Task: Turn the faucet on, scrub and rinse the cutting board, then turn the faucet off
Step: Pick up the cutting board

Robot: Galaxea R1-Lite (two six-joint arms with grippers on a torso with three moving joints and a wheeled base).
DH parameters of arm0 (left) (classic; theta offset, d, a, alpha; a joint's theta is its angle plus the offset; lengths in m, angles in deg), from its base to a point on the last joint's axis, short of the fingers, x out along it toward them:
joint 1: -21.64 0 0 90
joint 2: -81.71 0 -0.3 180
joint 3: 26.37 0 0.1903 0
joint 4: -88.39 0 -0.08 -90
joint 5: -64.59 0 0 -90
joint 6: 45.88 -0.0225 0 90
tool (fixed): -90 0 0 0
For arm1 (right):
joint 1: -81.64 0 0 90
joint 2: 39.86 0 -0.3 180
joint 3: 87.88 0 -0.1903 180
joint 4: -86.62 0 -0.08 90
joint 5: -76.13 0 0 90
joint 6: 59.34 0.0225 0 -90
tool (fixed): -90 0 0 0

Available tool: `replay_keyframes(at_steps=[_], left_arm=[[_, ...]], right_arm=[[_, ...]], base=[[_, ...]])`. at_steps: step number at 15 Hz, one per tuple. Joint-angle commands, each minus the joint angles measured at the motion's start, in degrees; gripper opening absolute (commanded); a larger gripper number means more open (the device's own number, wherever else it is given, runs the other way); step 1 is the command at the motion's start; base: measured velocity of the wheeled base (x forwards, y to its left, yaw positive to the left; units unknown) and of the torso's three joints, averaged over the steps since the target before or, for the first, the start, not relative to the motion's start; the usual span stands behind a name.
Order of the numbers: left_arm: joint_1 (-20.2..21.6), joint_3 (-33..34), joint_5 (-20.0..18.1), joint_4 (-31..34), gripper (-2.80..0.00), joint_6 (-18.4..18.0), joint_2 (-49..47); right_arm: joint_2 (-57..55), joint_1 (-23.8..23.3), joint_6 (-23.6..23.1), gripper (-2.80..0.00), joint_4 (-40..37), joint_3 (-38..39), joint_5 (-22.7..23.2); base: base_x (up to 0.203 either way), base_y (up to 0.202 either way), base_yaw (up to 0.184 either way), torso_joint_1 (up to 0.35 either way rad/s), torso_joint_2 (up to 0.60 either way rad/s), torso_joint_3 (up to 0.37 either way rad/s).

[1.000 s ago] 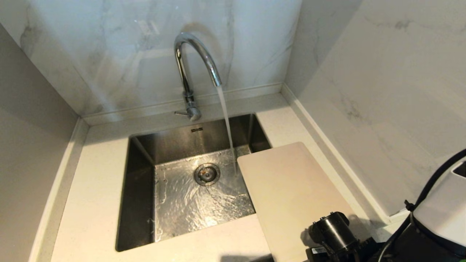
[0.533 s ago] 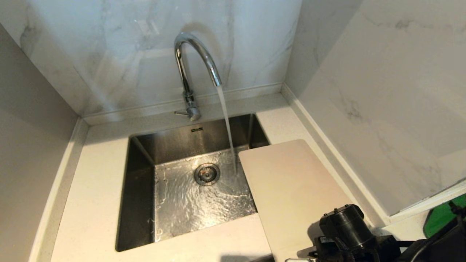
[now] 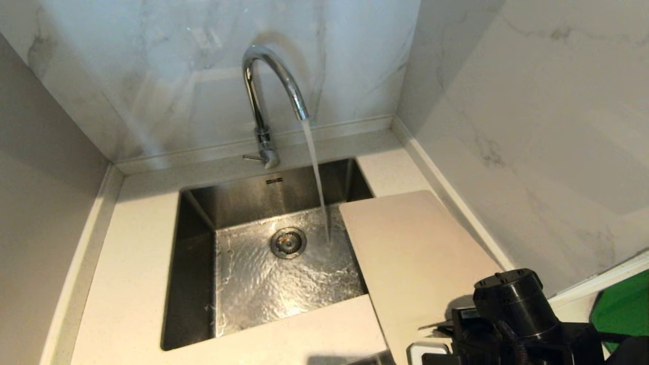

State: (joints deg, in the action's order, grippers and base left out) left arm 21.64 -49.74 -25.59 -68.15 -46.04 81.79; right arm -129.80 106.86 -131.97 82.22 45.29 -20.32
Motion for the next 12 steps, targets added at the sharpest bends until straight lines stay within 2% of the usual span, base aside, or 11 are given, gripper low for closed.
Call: replay_keyframes(at_steps=[1, 4, 7, 12], left_arm=[[0.0, 0.08, 0.01, -0.01, -2.8, -0.02, 0.02], [0.0, 0.06, 0.01, -0.06, -2.8, -0.02, 0.02], [0.0, 0.0, 0.01, -0.01, -2.8, -0.02, 0.01], [0.0, 0.07, 0.01, -0.01, -2.8, -0.02, 0.09]], right_arm=[[3.71, 0.06, -0.9, -2.8, 0.2, -0.16, -1.02], [6.89, 0.04, -2.48, -2.8, 0.2, -0.07, -2.69], [10.54, 0.0, -7.43, -2.8, 0.09, 0.1, -3.15], [11.99, 0.08, -11.85, -2.8, 0.45, -0.18, -3.88]], base=[[0.0, 0.0, 0.0, 0.0, 0.0, 0.0], [0.0, 0.0, 0.0, 0.0, 0.0, 0.0], [0.0, 0.0, 0.0, 0.0, 0.0, 0.0], [0.0, 0.0, 0.0, 0.0, 0.0, 0.0]])
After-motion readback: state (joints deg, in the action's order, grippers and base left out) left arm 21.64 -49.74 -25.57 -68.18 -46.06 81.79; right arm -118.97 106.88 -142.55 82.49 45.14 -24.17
